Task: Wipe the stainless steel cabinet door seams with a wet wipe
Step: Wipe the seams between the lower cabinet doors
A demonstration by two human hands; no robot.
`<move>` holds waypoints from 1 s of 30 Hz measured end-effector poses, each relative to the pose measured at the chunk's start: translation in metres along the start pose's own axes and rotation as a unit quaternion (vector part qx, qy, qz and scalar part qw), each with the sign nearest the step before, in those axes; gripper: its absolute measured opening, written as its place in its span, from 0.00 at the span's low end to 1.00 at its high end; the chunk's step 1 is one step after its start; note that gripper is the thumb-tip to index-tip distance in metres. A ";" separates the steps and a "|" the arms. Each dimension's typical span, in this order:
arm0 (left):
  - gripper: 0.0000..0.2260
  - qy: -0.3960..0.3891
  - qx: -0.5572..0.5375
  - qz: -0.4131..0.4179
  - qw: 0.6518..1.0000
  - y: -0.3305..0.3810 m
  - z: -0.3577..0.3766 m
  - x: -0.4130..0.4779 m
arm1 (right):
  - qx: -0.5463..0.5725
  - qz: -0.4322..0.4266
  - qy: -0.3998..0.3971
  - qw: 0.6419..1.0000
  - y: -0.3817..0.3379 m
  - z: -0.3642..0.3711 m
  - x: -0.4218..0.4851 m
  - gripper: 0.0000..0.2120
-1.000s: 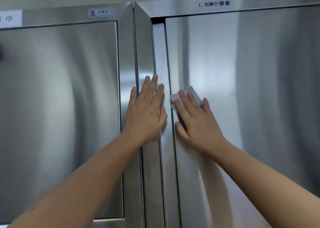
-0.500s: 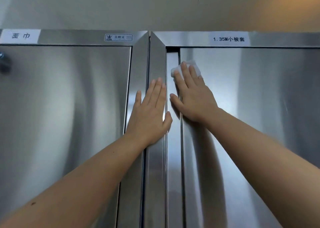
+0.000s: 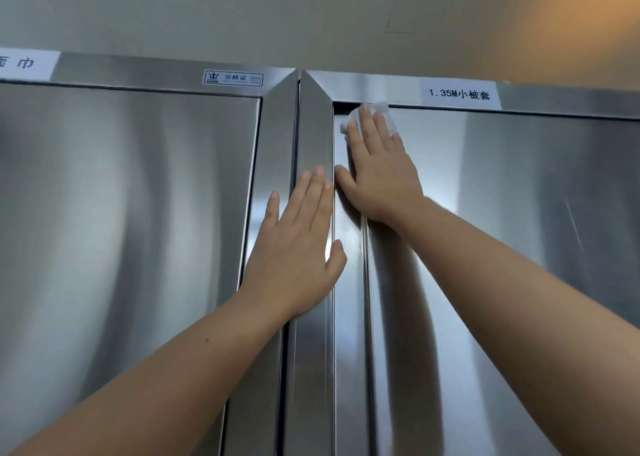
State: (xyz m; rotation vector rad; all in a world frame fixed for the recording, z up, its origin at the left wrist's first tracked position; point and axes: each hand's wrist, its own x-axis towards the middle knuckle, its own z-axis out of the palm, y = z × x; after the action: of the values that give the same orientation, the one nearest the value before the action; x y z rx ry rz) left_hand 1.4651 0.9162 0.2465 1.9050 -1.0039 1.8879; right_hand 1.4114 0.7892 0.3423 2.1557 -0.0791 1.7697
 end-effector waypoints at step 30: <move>0.32 0.001 -0.016 0.013 1.000 -0.001 -0.004 -0.004 | -0.050 0.046 -0.020 0.998 0.017 -0.011 0.011 0.32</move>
State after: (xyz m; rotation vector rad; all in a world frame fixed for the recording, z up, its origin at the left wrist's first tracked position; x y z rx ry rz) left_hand 1.4627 0.9204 0.2430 1.8818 -1.0569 1.8752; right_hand 1.3987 0.7787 0.3581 2.1478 -0.2748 1.7340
